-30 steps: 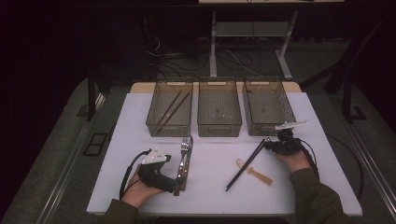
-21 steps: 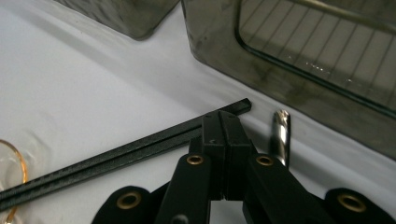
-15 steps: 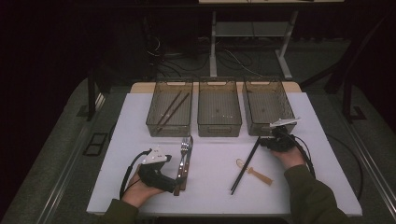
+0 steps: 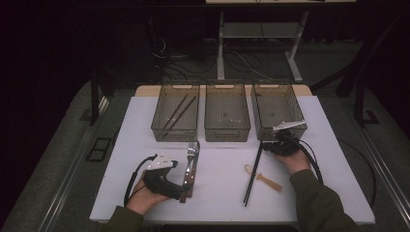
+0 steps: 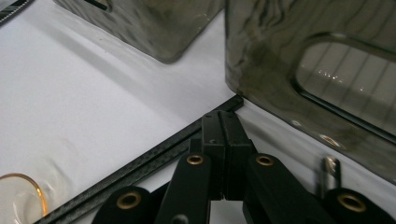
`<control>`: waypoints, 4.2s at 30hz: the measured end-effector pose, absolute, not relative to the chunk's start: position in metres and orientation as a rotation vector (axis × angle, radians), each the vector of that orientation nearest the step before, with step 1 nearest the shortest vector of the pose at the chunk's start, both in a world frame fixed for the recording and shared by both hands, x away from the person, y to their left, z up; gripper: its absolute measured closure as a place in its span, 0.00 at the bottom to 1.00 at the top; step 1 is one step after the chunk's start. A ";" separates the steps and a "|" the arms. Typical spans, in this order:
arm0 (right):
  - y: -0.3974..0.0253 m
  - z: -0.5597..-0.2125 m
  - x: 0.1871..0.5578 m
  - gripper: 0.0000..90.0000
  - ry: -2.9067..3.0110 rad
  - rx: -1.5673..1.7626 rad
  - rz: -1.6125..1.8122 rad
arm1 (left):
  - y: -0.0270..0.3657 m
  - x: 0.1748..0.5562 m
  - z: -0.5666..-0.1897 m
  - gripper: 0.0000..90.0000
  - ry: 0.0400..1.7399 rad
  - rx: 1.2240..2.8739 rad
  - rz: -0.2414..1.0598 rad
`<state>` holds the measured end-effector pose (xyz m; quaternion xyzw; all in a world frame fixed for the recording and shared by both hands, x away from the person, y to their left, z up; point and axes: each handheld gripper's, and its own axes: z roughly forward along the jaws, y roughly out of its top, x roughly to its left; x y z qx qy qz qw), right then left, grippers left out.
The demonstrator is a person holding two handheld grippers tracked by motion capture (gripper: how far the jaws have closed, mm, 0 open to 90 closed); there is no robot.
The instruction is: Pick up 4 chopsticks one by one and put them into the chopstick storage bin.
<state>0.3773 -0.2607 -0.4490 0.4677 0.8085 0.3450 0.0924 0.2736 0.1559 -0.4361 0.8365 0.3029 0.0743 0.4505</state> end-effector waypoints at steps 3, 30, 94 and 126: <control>-0.257 -0.450 0.378 1.00 2.407 1.378 1.037 | 0.156 0.274 -0.436 0.00 0.749 2.067 0.183; -0.235 -0.451 0.376 1.00 2.498 1.273 1.097 | 0.155 0.273 -0.436 0.00 0.747 2.066 0.176; -0.215 -0.447 0.396 1.00 2.351 1.394 1.009 | 0.153 0.273 -0.436 0.00 0.735 2.074 0.171; -0.207 -0.442 0.364 0.76 2.423 1.403 0.943 | 0.153 0.272 -0.436 0.00 0.738 2.070 0.172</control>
